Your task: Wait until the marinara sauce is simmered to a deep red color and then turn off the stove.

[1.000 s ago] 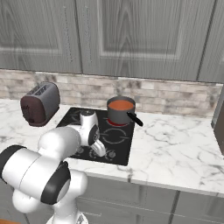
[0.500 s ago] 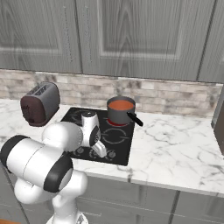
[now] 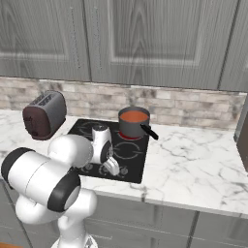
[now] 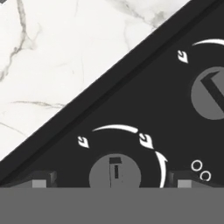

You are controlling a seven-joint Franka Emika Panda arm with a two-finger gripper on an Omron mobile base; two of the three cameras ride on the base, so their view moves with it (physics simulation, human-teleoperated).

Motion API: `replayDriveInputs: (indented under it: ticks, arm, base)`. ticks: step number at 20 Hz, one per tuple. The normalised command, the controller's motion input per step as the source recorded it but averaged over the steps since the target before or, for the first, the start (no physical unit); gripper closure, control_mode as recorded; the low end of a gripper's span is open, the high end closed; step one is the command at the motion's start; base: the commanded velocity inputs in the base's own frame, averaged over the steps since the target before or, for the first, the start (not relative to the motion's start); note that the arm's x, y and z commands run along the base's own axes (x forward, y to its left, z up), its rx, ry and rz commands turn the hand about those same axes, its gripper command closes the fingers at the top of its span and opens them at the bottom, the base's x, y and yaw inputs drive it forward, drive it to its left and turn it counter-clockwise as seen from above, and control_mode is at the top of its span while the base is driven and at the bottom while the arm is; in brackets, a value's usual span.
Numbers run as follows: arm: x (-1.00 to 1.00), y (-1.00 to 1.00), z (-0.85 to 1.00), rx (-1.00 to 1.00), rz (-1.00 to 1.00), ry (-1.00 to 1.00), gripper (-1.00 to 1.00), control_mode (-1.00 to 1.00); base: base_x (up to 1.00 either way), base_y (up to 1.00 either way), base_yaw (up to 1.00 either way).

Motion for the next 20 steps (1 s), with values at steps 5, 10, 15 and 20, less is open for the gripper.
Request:
replayDriveInputs:
  ticks: [5, 10, 15, 20]
  arm:
    - [0.0, 0.0, -0.13, 0.0, 0.0, -0.01, -1.0, -1.0]
    - [0.0, 0.0, -0.14, 0.0, 0.0, 0.0, -1.0, -1.0]
    - [0.0, 0.0, -0.1, 0.0, 0.0, 0.0, -1.0, -1.0]
    - [0.0, 0.0, -0.04, 0.0, 0.0, 0.0, -1.0, -1.0]
  base:
    - [0.0, 0.0, 0.0]
    - [0.0, 0.0, 0.0]
    - [0.0, 0.0, 0.0]
    - [0.0, 0.0, 0.0]
